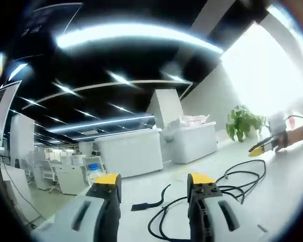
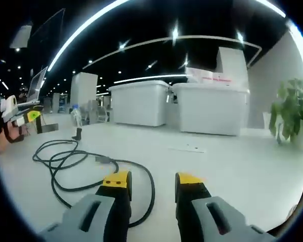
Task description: Coil the Type-C to USB data cable on the desktop and secure it with Velcro straps.
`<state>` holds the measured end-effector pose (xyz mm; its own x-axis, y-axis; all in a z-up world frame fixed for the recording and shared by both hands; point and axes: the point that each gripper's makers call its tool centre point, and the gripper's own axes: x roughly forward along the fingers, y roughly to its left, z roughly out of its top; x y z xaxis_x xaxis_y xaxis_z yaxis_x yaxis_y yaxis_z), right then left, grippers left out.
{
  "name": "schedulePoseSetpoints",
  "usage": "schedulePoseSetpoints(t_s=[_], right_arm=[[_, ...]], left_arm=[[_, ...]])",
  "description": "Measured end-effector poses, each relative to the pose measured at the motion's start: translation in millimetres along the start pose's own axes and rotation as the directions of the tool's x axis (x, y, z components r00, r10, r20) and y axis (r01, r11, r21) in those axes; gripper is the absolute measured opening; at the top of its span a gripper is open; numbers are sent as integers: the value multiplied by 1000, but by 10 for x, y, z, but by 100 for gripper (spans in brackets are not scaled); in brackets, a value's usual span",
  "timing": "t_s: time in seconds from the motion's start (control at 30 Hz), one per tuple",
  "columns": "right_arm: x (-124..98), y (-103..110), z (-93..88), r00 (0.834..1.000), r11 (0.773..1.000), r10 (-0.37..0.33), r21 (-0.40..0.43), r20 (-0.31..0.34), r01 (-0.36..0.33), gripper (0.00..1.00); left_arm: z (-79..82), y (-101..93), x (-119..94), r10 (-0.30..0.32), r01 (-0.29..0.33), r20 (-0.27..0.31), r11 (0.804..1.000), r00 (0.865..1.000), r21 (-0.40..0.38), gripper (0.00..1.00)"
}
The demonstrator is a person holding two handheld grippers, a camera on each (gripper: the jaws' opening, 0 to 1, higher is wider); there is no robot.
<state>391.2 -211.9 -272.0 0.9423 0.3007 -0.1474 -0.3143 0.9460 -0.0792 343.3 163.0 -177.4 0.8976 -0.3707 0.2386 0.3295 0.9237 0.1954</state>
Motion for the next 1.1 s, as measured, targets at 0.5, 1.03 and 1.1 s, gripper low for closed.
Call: schedulePoseSetpoints(t_s=[0.5,1.03,1.1], right_arm=[[30,66,-162,998,999,24,27,-62,-22,26],[48,87,-281,993,999,13,47,-120,-7,22],[53,81,-298,992,999,8,38,-126,-4,21]], left_arm=[[-21,-165,-13,-44,44,-6,999,999,4,53],[29,-176,-24,-47,47,6,999,999,11,53],[40,-201,-25,-51,51,10,998,999,26,53]])
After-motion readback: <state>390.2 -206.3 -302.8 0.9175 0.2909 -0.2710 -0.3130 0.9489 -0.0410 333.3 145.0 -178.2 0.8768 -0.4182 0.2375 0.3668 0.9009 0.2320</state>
